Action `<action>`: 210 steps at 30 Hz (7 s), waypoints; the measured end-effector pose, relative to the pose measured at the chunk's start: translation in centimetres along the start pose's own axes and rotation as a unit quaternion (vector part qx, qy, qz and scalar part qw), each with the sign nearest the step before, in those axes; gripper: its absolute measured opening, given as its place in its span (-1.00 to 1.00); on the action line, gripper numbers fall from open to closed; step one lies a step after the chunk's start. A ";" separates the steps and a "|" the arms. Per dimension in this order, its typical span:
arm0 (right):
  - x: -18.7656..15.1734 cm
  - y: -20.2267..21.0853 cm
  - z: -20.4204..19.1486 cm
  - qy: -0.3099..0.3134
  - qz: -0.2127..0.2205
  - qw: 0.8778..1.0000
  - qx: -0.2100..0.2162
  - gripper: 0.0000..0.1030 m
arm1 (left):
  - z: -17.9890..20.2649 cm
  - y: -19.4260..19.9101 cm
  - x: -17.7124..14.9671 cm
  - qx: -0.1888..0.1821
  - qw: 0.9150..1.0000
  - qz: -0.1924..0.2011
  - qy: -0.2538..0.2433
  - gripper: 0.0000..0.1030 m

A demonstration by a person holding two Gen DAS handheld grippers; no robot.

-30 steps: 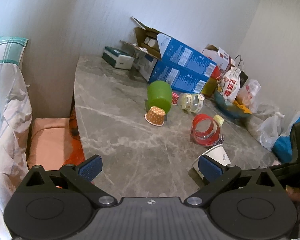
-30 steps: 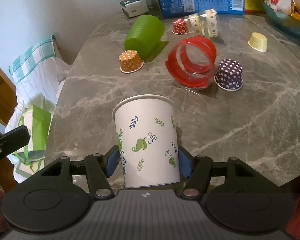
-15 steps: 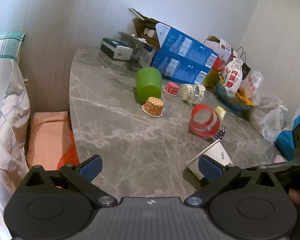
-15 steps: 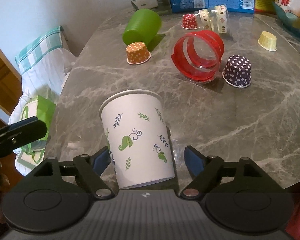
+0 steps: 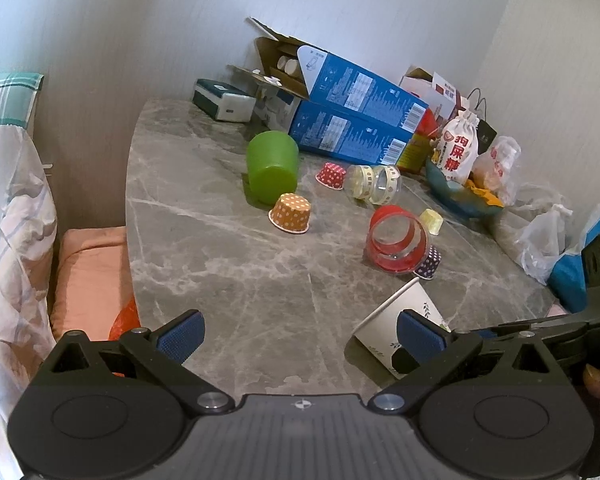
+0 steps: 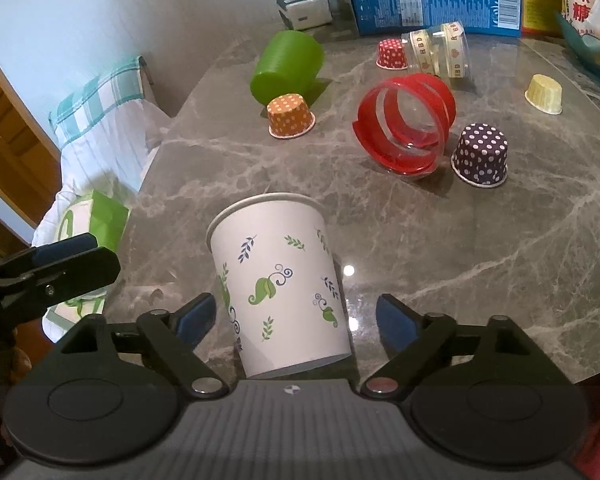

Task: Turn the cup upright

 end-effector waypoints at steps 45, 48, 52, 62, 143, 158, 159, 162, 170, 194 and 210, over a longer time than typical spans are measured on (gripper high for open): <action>-3.3 6.2 10.8 -0.062 0.152 0.982 0.097 0.94 | 9.2 -7.3 0.1 0.093 0.990 -0.095 0.042 0.37; -3.3 6.3 11.1 -0.073 0.160 0.979 0.104 0.94 | 10.5 -5.9 1.0 0.047 0.998 -0.046 0.011 0.37; -3.1 6.9 11.4 -0.080 0.183 0.974 0.104 0.94 | 11.9 -3.9 1.7 0.016 0.998 0.023 -0.063 0.37; -2.1 8.2 9.8 -0.037 0.333 0.941 0.046 0.94 | 12.8 1.0 1.5 -0.017 0.952 0.253 -0.171 0.38; -6.4 15.4 3.4 0.007 0.277 0.957 -0.087 0.97 | 9.1 8.2 -3.1 0.014 0.989 0.056 -0.133 1.00; -6.0 16.0 3.2 0.010 0.258 0.962 -0.090 0.97 | 9.6 10.0 -2.7 0.038 0.989 0.043 -0.139 1.00; -5.9 16.0 3.2 0.011 0.258 0.962 -0.090 0.97 | 9.5 10.0 -2.6 0.040 0.989 0.043 -0.138 1.00; -5.8 16.0 3.1 0.014 0.255 0.962 -0.093 0.97 | 9.3 10.2 -2.6 0.048 0.988 0.040 -0.140 1.00; -5.7 15.6 2.8 0.015 0.248 0.965 -0.088 0.97 | 9.3 10.5 -2.7 0.051 0.988 0.035 -0.140 1.00; -6.1 16.3 2.8 0.019 0.247 0.965 -0.086 0.97 | 10.2 11.5 -3.0 0.048 0.988 0.046 -0.137 1.00; -6.5 16.6 3.0 0.018 0.245 0.966 -0.087 0.97 | 10.3 11.4 -3.2 0.043 0.988 0.046 -0.140 1.00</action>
Point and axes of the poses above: each gripper's, at about its wrist camera, not at the fingertips, and y roughly against the way its jaws point, z to its right, x to its top, the point moved 8 cm from there along -y, roughly the way its jaws point
